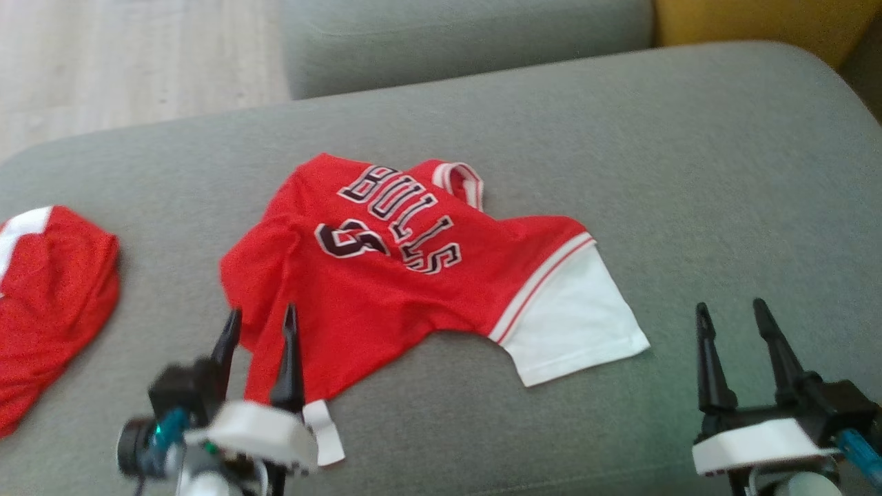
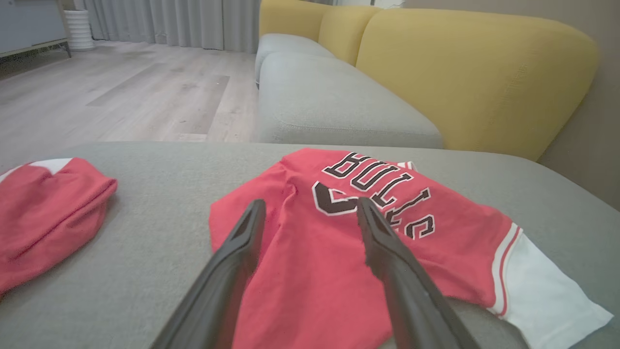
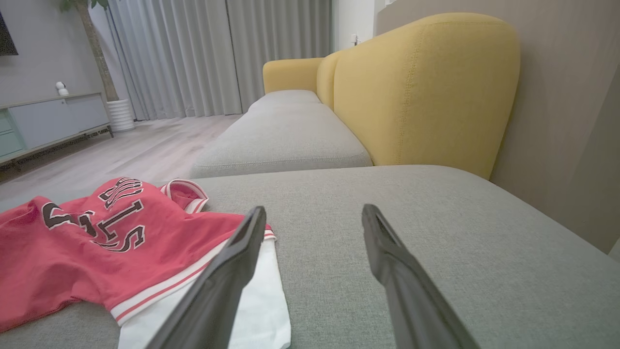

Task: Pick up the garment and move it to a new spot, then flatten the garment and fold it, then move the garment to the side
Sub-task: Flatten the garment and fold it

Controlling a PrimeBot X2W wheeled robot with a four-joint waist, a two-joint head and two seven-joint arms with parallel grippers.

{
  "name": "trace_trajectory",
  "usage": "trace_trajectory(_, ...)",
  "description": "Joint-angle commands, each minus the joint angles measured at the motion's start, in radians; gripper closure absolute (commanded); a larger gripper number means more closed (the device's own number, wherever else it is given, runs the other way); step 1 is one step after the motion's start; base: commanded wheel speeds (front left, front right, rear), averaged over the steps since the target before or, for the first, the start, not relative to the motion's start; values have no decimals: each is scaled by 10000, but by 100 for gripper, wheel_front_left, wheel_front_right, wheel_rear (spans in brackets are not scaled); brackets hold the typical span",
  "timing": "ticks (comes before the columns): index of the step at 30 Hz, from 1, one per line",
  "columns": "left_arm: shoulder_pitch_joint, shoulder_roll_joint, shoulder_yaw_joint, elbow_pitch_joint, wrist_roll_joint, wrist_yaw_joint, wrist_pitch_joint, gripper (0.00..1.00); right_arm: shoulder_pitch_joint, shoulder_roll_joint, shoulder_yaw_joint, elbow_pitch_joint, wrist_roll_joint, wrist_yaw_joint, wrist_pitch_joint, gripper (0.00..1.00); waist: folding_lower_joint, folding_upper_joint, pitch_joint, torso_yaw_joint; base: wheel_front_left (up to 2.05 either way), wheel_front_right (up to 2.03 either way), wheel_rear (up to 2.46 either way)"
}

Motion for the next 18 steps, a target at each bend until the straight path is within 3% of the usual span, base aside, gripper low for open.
trace_trajectory(1,-160,5,703,-383,415,-94,-120,0,-123,-66,115,-408,-103,-7,-109,0,0,0,-279,383,0,0,0)
trace_trajectory(7,823,-612,1456,-571,1596,-712,-121,0,122,-66,-125,-467,-268,-7,-109,0,0,0,-473,806,0,0,0)
trace_trajectory(18,2139,-1831,2882,163,3216,-2530,-121,0,581,-66,-300,146,-145,-7,-109,0,0,0,-843,1133,0,0,0)
